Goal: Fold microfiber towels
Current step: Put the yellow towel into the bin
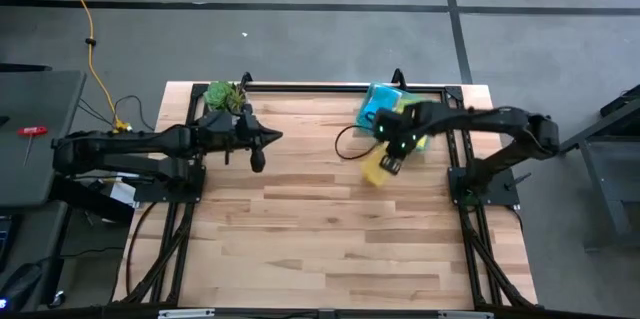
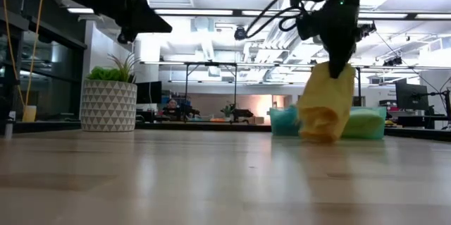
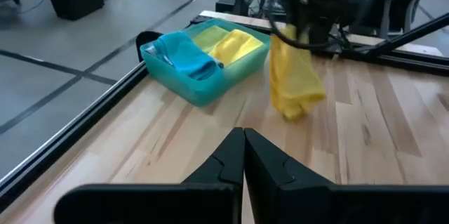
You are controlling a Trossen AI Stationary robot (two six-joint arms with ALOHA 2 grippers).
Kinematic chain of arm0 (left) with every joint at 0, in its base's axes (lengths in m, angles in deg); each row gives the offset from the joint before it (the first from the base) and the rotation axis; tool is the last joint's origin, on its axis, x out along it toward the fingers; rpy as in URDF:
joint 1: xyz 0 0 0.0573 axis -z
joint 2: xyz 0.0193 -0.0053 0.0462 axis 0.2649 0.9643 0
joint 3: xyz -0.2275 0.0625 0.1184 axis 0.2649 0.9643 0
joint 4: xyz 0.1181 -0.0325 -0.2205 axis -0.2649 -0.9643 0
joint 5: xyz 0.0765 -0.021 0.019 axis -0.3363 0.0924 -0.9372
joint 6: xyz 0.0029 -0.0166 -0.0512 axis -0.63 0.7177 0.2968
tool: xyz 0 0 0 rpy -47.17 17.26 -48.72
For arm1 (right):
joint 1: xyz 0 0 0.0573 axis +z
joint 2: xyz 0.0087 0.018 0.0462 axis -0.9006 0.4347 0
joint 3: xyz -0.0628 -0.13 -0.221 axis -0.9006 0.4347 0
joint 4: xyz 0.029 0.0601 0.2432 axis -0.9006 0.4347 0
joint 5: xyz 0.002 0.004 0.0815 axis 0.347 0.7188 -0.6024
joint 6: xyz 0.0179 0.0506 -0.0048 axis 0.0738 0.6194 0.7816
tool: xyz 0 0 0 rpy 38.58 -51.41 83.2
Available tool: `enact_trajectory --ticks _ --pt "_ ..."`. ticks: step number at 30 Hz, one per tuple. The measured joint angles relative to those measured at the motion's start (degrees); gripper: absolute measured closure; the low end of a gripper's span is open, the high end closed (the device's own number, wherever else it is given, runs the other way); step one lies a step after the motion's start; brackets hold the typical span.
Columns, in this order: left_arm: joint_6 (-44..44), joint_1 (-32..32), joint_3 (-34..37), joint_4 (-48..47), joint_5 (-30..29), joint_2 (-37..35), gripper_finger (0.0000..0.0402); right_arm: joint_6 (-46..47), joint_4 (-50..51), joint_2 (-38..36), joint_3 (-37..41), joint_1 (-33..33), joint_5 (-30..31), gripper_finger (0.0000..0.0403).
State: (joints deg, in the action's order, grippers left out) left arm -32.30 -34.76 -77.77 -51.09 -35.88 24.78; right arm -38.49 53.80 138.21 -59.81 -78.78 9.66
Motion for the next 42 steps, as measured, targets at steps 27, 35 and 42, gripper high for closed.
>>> enact_trajectory --ticks 27,35,42 --pt "-0.42 -0.32 -0.02 0.94 -5.9 1.33 0.0401 -41.02 3.72 5.55 -8.44 -29.34 15.32 0.0403" --pt "-0.55 -0.86 -0.02 0.91 -5.88 1.3 0.0401 -42.63 1.2 13.14 -8.42 -30.18 14.03 0.0403" --pt "-0.42 -0.85 -0.02 0.91 -5.86 1.3 0.0401 -41.17 0.81 17.36 -8.42 -30.48 13.64 0.0403"
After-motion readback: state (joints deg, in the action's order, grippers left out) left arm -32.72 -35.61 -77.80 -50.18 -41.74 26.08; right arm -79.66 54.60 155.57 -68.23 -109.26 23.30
